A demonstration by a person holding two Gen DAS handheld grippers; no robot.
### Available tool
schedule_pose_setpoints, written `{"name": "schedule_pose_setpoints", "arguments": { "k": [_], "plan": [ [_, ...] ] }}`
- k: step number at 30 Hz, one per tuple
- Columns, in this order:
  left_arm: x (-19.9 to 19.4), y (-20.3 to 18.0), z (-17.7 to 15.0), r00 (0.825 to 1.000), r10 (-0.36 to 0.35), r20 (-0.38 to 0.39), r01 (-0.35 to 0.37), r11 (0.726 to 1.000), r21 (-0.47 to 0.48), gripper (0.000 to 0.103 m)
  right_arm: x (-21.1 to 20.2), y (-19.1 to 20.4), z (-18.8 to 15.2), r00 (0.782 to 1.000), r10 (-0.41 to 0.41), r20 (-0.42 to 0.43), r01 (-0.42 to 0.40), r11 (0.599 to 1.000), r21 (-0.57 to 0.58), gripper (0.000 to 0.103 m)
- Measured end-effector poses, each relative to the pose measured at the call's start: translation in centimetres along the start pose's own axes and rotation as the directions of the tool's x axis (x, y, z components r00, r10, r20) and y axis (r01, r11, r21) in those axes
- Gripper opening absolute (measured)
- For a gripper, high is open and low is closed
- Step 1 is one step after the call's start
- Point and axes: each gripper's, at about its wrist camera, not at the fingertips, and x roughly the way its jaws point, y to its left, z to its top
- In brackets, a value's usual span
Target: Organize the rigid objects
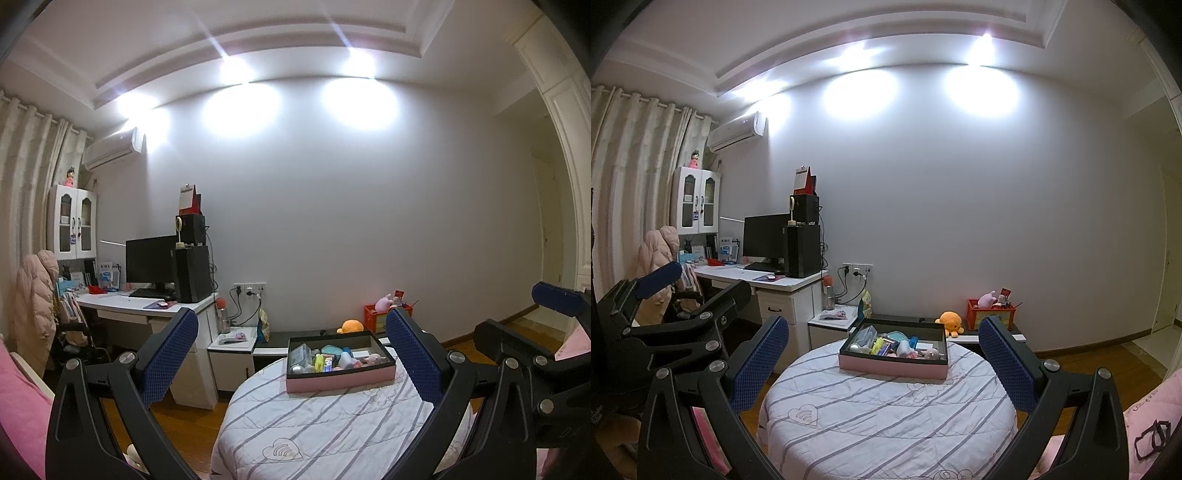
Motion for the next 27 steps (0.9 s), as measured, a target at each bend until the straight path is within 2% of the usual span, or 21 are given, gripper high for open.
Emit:
{"name": "schedule_pose_setpoints", "arguments": {
  "k": [27],
  "plan": [
    [-0.38, 0.07, 0.04, 1.000, 0.004, -0.001, -0.004, 1.000, 0.010, 0.103, -0.32, -0.15, -0.17, 1.000, -0.003, 0.002, 0.003, 1.000, -0.004, 0.103]
  ]
}}
